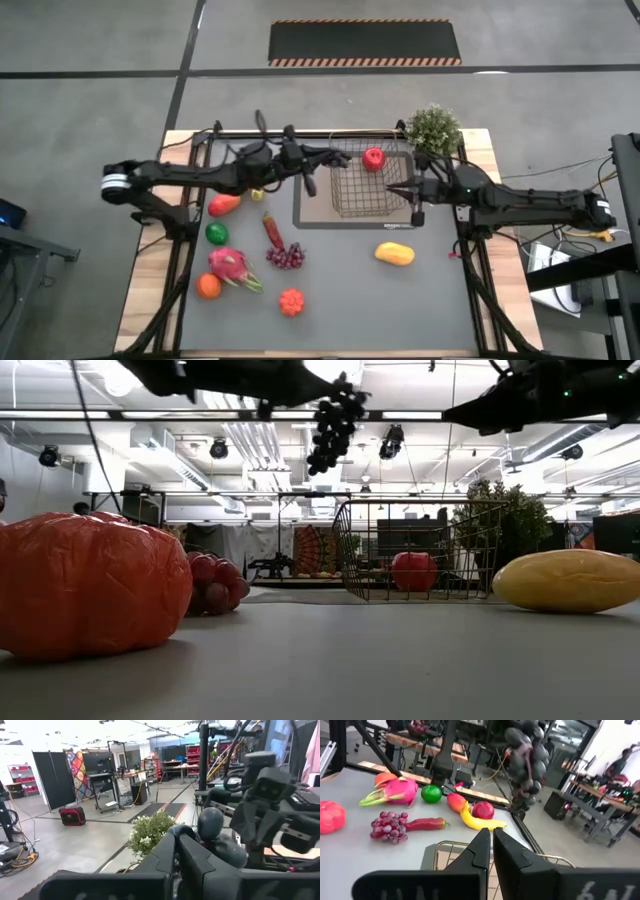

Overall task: Build produce basket
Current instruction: Put the black grapes into the wire basket

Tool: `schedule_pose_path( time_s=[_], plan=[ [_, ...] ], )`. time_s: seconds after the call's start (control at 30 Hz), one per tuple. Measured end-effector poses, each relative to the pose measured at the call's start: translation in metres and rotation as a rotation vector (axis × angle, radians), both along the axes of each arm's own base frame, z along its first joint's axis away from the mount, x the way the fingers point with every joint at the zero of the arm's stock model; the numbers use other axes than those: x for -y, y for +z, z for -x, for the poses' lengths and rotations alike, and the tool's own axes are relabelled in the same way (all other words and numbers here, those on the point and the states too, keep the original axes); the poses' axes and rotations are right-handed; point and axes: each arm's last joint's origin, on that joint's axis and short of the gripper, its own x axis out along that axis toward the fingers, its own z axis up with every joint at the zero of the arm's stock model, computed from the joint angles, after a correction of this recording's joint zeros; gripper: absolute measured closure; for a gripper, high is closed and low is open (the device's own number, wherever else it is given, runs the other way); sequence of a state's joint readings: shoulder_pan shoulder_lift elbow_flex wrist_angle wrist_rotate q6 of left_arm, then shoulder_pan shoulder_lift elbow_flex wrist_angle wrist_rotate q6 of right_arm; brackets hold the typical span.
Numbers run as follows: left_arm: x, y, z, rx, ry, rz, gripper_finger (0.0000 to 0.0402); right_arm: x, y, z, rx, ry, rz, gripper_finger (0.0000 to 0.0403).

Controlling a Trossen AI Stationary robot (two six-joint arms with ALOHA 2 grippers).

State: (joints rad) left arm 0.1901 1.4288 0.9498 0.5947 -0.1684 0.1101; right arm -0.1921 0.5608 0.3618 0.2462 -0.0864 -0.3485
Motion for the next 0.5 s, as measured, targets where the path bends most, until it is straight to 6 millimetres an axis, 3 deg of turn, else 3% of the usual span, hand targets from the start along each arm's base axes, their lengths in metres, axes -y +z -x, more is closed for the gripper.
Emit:
schedule_pose_path(
  time_s=[0.23, 0.5],
  plan=[
    [-0.016, -0.001, -0.047, -0.01, 0.037, 0.005, 0.0401, -0.002, -0.004, 0.009, 0.035, 0.001, 0.025, 0.039],
    [-0.04, -0.015, -0.088, -0.022, 0.081, 0.035, 0.0401, -0.002, -0.007, 0.012, 0.029, 0.001, 0.025, 0.039]
  ],
)
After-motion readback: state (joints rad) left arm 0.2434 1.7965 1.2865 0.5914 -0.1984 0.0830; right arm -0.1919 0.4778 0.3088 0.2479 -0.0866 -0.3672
